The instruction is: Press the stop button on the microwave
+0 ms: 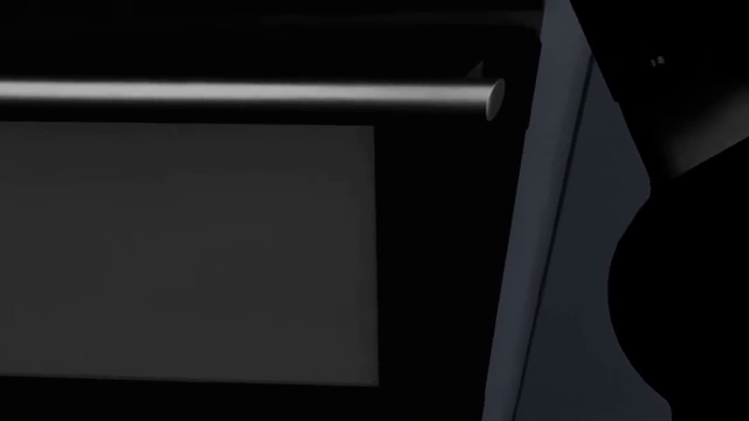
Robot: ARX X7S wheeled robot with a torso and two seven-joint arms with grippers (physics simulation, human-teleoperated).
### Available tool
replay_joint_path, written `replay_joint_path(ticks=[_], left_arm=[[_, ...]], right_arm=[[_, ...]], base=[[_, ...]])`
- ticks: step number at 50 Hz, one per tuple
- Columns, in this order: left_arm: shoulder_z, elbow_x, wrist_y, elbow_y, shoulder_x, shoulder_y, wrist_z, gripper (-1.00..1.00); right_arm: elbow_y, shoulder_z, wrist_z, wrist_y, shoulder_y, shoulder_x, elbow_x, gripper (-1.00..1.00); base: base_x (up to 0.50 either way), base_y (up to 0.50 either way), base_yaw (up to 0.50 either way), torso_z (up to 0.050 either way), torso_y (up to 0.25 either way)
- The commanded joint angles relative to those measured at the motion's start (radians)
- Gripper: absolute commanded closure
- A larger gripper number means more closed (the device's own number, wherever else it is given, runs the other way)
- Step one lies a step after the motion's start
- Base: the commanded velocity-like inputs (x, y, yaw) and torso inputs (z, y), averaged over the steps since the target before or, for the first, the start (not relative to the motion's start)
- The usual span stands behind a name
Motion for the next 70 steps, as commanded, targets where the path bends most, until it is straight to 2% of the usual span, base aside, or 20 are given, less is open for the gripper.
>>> replay_joint_path(ticks=[1,5,16,27,47,48,53,70], left_arm=[[0.003,0.000,0.000,0.000,0.000,-0.005,0.000,-1.00],[0.003,0.000,0.000,0.000,0.000,-0.005,0.000,-1.00],[0.003,0.000,0.000,0.000,0.000,-0.005,0.000,-1.00],[0.003,0.000,0.000,0.000,0.000,-0.005,0.000,-1.00],[0.003,0.000,0.000,0.000,0.000,-0.005,0.000,-1.00],[0.003,0.000,0.000,0.000,0.000,-0.005,0.000,-1.00],[0.003,0.000,0.000,0.000,0.000,-0.005,0.000,-1.00],[0.003,0.000,0.000,0.000,0.000,-0.005,0.000,-1.00]], right_arm=[[-0.027,0.011,0.027,-0.005,0.063,0.000,0.011,-1.00],[-0.039,0.025,0.035,0.001,0.102,0.000,0.012,-1.00],[-0.096,0.268,0.047,0.073,0.106,0.000,-0.199,-1.00],[-0.093,0.176,0.057,0.036,0.099,0.000,-0.139,-1.00],[-0.079,0.185,0.077,0.057,0.103,0.001,-0.138,-1.00],[-0.086,0.196,0.092,0.041,0.103,0.008,-0.150,1.00],[-0.169,0.244,0.146,0.063,0.098,0.046,-0.169,1.00],[-0.365,0.278,0.255,0.142,0.035,0.136,-0.152,1.00]], base=[[0.18,0.00,0.00,0.000,0.000],[0.01,0.00,0.00,0.000,0.000],[0.00,0.00,0.00,0.000,0.000],[0.15,-0.03,0.00,0.000,0.000],[0.00,0.00,0.00,0.000,0.000],[0.00,0.00,0.00,0.000,0.000],[0.00,0.00,0.00,0.000,0.000],[0.00,0.00,0.00,0.000,0.000]])
